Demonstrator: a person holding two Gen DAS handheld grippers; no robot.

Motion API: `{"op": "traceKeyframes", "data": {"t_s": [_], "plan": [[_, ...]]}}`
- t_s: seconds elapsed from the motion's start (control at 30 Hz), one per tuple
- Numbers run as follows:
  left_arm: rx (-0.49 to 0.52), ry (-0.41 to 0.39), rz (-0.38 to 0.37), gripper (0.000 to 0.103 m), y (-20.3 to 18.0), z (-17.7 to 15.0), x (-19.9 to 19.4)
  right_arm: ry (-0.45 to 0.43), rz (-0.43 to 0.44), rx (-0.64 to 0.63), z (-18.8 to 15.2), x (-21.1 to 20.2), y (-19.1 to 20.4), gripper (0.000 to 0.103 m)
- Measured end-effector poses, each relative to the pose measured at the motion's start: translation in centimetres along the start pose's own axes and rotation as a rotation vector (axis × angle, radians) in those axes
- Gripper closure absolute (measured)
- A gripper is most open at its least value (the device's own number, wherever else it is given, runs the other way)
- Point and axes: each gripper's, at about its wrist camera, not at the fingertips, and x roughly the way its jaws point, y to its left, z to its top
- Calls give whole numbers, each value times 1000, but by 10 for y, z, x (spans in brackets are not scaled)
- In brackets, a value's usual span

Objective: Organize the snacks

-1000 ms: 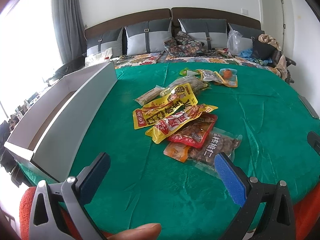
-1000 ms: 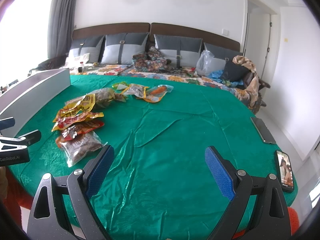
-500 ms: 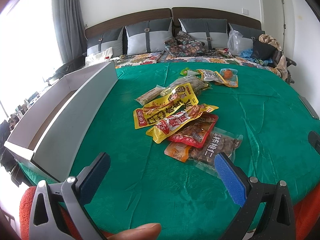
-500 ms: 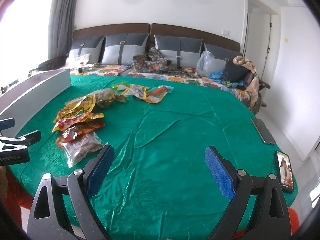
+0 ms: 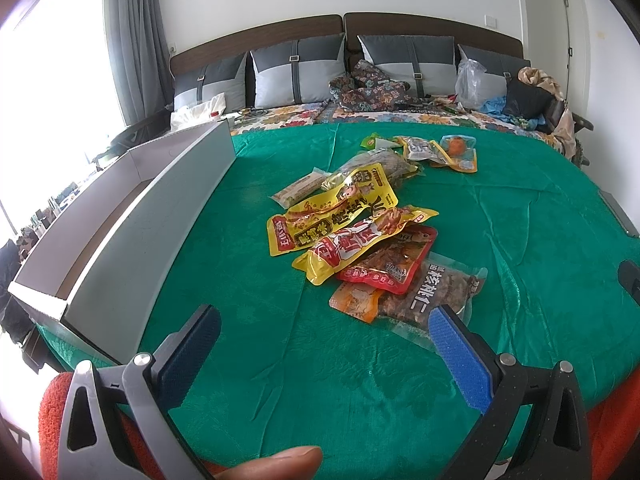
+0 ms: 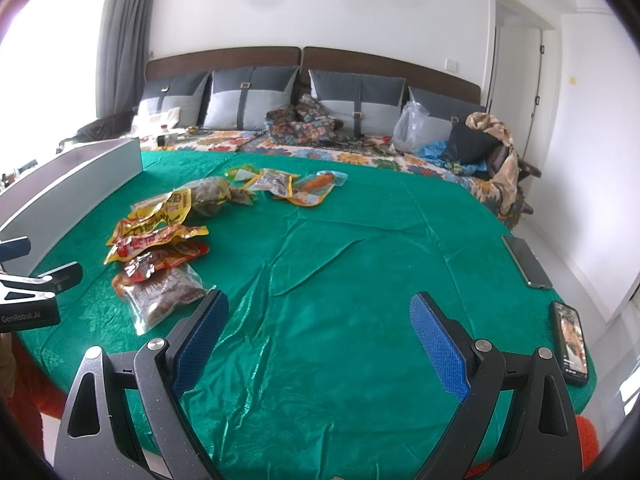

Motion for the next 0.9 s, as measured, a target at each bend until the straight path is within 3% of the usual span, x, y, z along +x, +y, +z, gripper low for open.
{"op": "traceKeyframes", "data": {"t_s": [0.9], "plan": [[-5, 6, 6, 0, 2, -1, 2, -1, 1, 1, 0, 0, -1, 9]]}}
